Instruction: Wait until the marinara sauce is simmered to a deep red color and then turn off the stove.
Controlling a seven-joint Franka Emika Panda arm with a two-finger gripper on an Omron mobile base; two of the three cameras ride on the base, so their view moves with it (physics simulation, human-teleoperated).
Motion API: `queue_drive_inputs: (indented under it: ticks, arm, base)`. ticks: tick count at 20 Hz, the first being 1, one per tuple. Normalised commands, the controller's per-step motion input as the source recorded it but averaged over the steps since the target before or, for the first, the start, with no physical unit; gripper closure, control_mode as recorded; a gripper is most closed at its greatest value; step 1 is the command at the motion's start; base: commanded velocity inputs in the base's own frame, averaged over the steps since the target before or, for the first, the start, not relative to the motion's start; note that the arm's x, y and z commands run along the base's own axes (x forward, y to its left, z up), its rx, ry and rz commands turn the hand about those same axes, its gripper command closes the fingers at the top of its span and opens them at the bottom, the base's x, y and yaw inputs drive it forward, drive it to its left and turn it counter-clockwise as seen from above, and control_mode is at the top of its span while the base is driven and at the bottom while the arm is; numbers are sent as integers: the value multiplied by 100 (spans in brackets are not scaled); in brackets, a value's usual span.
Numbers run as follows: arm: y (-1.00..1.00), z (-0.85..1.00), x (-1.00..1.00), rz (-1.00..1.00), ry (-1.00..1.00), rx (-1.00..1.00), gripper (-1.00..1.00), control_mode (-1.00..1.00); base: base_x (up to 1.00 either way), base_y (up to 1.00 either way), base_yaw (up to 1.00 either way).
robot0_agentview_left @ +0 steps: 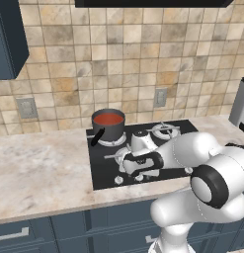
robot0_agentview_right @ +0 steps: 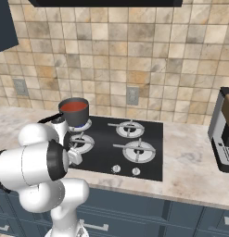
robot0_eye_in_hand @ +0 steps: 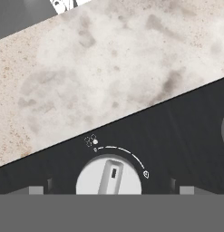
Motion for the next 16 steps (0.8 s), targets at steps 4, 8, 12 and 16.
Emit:
queue_drive_inputs:
  ticks: [4,8,12,16]
  arm:
    - [0,0,0,0,0,0,-100,-100]
    - [0,0,0,0,0,0,-100,-100]
    - [0,0,0,0,0,0,-100,-100]
    - [0,0,0,0,0,0,-100,-100]
  base:
    - [0,0,0]
    - [0,0,0]
    - [0,0,0]
    - [0,0,0]
